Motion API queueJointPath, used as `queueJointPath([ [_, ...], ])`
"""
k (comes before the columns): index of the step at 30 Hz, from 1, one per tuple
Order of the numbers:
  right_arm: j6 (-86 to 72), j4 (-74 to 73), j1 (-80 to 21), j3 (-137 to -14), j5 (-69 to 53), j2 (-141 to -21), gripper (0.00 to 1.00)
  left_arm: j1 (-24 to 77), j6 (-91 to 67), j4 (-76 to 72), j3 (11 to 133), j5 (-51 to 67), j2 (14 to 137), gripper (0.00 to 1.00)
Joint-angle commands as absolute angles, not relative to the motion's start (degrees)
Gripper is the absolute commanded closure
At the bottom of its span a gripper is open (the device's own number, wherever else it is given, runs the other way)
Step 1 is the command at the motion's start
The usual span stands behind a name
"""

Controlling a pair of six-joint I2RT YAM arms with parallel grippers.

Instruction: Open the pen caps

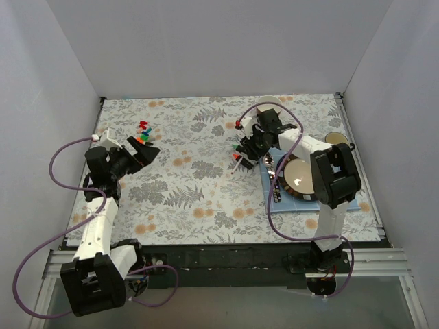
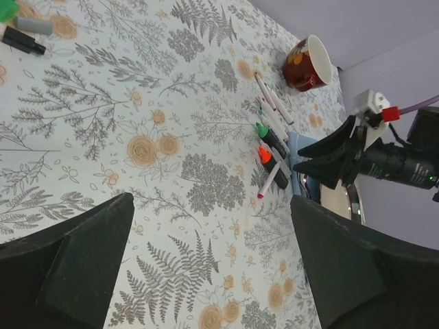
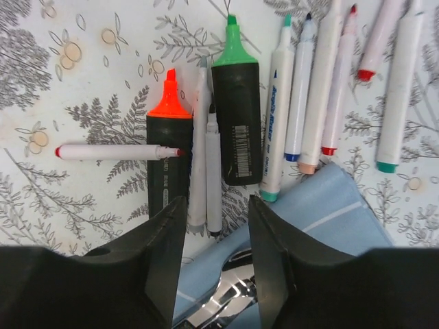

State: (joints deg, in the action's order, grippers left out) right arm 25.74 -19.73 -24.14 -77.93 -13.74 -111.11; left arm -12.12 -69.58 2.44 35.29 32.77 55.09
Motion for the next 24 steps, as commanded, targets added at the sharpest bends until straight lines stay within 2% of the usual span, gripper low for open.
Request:
queueJointPath([
  [1, 26.19, -18.55, -22.24, -77.70, -18.54, -101.27, 0.47, -11.52, -71.98, -1.56, 32.87, 38.74, 55.36, 0.02],
  [5, 25.14, -16.09, -19.87, -74.98, -23.81, -94.67, 0.41, -10.73, -70.93, -1.41, 33.84, 42.36, 56.34, 0.02],
  [9, 23.91, -13.02, -15.84, -71.90, -29.69, -88.52, 0.29, -9.05, -70.75, 3.22, 35.67, 39.47, 52.66, 0.02],
  [10, 22.95, -12.40, -14.60, -71.37, -31.10, -86.07, 0.23, -8.70, -70.66, 4.56, 38.12, 39.81, 52.39, 0.02],
  [13, 20.40, -9.51, -8.54, -69.01, -36.90, -80.89, 0.15, -8.53, -69.00, 10.97, 44.01, 36.66, 50.28, 0.02],
  [15, 18.11, -8.79, -3.46, -67.94, -39.45, -77.97, 0.13, -8.44, -68.30, 14.57, 45.70, 32.09, 49.14, 0.02],
  [19, 16.27, -6.42, 3.07, -64.00, -37.54, -67.98, 0.02, -8.44, -65.75, 17.66, 48.60, 29.97, 48.51, 0.02],
  [22, 11.79, -2.91, 4.04, -59.07, -24.83, -60.42, 0.02, -8.52, -64.43, 19.68, 50.53, 29.18, 48.87, 0.02],
  [24, 13.33, -2.28, 4.39, -55.82, -21.19, -57.06, 0.02, -8.35, -63.99, 20.21, 51.15, 28.92, 47.99, 0.02],
])
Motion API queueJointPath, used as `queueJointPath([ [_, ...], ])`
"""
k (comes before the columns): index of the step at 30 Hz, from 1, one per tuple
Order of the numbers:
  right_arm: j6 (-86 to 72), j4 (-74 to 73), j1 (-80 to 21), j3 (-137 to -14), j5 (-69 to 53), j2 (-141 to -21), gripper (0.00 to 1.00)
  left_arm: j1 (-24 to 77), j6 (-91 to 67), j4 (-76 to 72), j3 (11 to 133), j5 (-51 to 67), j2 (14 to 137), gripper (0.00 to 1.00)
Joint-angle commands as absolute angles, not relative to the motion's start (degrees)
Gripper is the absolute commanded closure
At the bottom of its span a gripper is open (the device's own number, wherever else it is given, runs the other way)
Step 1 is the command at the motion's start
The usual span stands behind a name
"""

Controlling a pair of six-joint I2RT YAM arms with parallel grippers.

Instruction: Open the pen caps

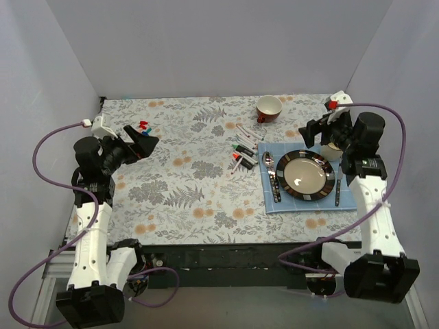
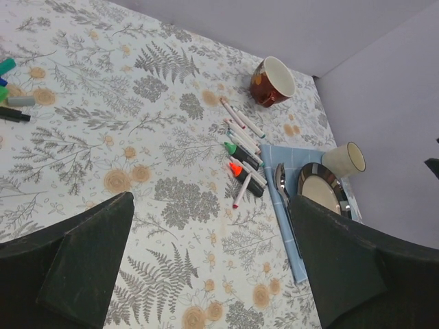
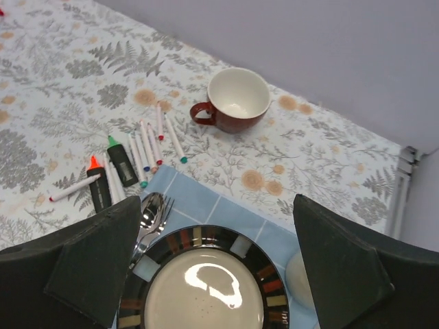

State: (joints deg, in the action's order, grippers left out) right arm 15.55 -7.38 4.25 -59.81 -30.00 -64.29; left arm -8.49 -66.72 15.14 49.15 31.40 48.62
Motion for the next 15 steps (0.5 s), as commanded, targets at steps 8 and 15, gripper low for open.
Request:
queueJointPath([
  [8, 13.45, -12.82, 4.48, -58.71, -19.34, -52.12, 0.02, -5.45, -62.49, 21.80, 52.21, 25.14, 45.00, 0.02],
  [15, 10.20, -17.75, 4.48, -63.28, -10.83, -49.05, 0.02, -1.32, -59.68, 24.61, 55.37, 19.78, 43.95, 0.02],
])
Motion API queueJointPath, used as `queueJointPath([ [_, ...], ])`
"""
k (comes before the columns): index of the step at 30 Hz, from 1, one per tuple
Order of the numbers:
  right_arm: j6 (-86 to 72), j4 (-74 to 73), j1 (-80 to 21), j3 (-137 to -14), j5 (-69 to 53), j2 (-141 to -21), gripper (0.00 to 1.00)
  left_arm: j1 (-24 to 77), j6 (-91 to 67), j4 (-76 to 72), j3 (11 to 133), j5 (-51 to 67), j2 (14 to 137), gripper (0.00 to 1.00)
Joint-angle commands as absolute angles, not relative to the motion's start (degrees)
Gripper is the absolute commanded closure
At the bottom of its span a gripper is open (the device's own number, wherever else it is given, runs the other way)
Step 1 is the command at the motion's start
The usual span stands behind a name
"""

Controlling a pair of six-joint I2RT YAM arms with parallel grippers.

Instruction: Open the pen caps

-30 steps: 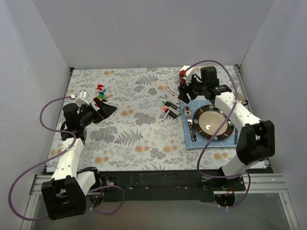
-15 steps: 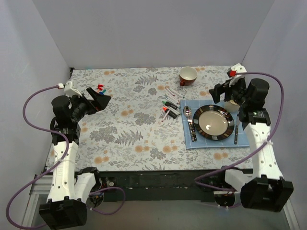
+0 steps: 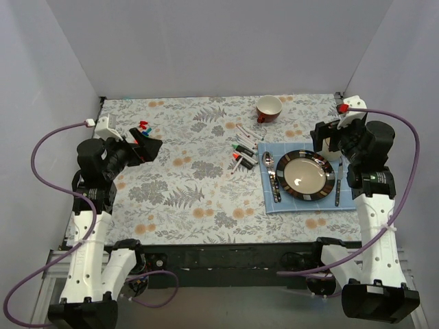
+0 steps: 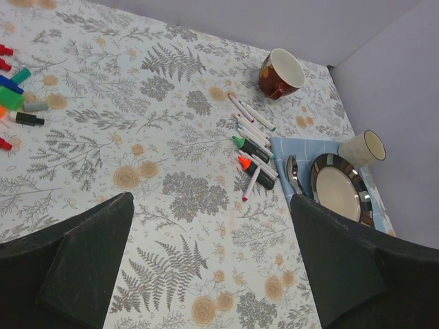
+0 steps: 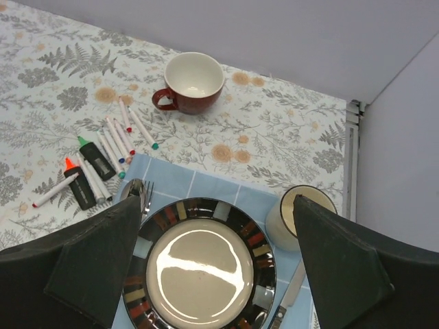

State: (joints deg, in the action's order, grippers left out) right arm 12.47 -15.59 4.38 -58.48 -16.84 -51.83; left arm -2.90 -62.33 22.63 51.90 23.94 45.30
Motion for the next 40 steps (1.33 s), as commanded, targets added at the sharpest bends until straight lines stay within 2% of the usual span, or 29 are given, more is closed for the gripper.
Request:
queueJointPath([
  [1, 10.11, -18.10, 4.48, -63.80, -9.94, -48.78, 0.02, -1.14, -59.59, 24.70, 55.63, 19.69, 43.86, 0.02],
  [19, 8.87, -20.91, 4.48, -67.23, -6.68, -46.14, 0.02, -1.05, -59.94, 25.84, 60.99, 18.11, 42.10, 0.02],
  [40, 10.37, -22.06, 4.48, -69.44, -5.53, -46.41, 0.02, -1.06, -60.12, 25.58, 61.61, 16.17, 41.31, 0.02],
])
